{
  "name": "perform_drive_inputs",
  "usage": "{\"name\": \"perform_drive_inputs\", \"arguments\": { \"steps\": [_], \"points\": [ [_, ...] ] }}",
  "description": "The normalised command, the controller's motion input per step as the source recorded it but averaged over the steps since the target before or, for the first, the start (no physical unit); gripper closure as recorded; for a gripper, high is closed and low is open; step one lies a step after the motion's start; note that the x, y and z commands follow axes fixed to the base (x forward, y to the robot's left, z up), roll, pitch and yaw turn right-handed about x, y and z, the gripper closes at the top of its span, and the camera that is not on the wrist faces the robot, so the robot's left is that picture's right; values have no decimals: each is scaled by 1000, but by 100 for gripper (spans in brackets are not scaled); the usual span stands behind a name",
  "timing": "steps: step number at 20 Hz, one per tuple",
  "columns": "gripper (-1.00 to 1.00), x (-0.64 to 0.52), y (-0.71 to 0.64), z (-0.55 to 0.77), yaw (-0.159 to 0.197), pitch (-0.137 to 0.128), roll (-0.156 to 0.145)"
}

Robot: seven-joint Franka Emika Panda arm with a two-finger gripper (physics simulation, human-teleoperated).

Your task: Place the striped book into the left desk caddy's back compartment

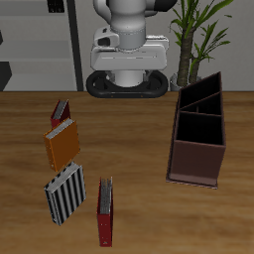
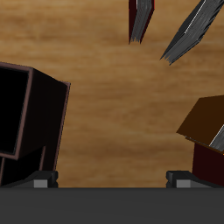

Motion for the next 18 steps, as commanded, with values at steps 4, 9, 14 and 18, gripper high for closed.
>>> {"name": "perform_drive_inputs", "arguments": {
  "steps": [4,9,14,18],
  "points": [
    [-100,210,-216,129,-10,-2,-43],
    [-100,432,-423,240,-34,-18,-68],
    [-100,382,-310,57,7,3,-43],
    [-100,453,-390,-21,-14,4,-51]
  ]
}}
